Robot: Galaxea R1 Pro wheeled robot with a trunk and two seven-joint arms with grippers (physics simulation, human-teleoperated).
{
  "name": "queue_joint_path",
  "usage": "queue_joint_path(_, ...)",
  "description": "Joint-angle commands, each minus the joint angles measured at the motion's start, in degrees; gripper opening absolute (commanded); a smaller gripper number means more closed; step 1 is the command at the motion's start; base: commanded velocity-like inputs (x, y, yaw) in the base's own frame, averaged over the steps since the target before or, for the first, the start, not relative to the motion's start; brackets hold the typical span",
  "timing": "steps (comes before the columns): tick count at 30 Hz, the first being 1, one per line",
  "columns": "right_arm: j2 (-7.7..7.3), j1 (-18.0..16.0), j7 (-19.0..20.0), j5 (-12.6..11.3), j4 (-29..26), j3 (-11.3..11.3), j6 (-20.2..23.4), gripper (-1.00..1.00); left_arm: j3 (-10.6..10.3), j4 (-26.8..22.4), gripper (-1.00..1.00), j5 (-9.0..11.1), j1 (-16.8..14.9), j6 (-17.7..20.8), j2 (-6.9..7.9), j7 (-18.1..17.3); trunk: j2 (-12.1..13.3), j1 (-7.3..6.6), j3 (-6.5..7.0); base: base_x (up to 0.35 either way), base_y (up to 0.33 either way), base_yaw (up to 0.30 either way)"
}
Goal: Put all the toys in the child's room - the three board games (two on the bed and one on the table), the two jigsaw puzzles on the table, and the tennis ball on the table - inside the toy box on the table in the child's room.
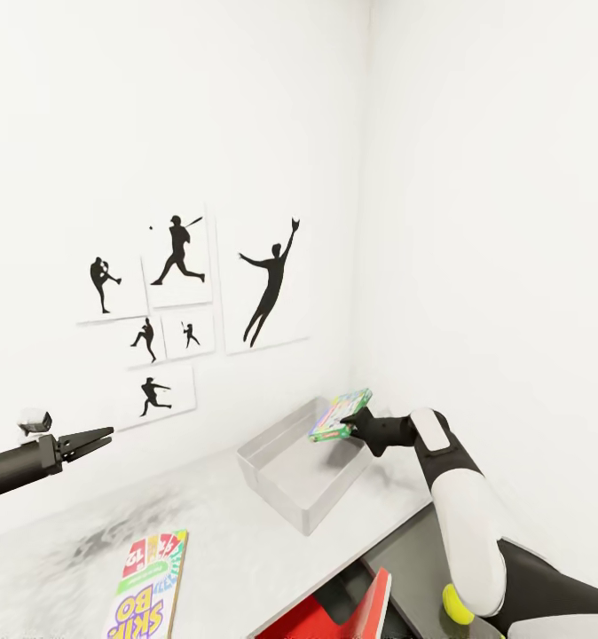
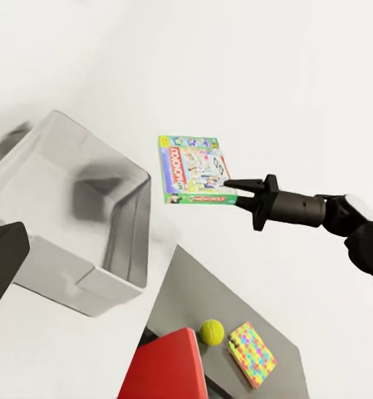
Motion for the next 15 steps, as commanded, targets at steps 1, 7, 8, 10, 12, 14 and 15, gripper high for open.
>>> queue_joint_path(1, 0.07, 0.0, -0.6, -0.6, -0.1, -0.3, -0.3, -1.0, 0.1, 0.0, 1.0, -0.4, 0.0, 0.6, -0.01, -0.4, -0.1, 0.02, -0.13, 0.0, 0.0, 0.0)
queue_joint_path(7, 0.07, -1.4, -0.6, -0.6, -0.1, 0.0, -2.7, -1.0, 0.0, 0.0, 1.0, -0.4, 0.0, 0.6, -0.14, -0.4, -0.1, 0.02, -0.69, 0.0, 0.0, 0.0)
queue_joint_path(8, 0.11, -1.6, -0.6, -0.6, -0.1, 0.0, -2.8, -1.0, 0.0, 0.0, 1.0, -0.4, 0.0, 0.6, -0.27, -0.4, -0.1, 0.02, -0.78, 0.0, 0.0, 0.0)
queue_joint_path(10, 0.14, -2.0, -0.6, -0.6, 0.0, 0.0, -3.0, -1.0, 0.0, 0.0, 1.0, -0.4, 0.0, 0.6, -0.47, -0.4, -0.1, 0.02, -0.97, 0.0, 0.0, 0.0)
queue_joint_path(12, 0.14, -2.5, -0.6, -0.6, 0.0, 0.1, -3.1, -1.0, 0.0, 0.0, 1.0, -0.4, 0.0, 0.6, -0.56, -0.4, -0.1, 0.02, -1.16, 0.0, 0.0, 0.0)
queue_joint_path(14, 0.2, -2.7, -0.6, -0.6, 0.0, 0.1, -3.1, -1.0, 0.0, 0.0, 1.0, -0.4, 0.0, 0.6, -0.59, -0.4, -0.1, 0.02, -1.34, 0.0, 0.0, 0.0)
queue_joint_path(15, 0.33, -2.8, -0.6, -0.6, 0.0, 0.1, -3.1, -1.0, 0.0, 0.0, 1.0, -0.4, 0.0, 0.6, -0.6, -0.4, -0.1, 0.02, -1.44, 0.0, 0.0, 0.0)
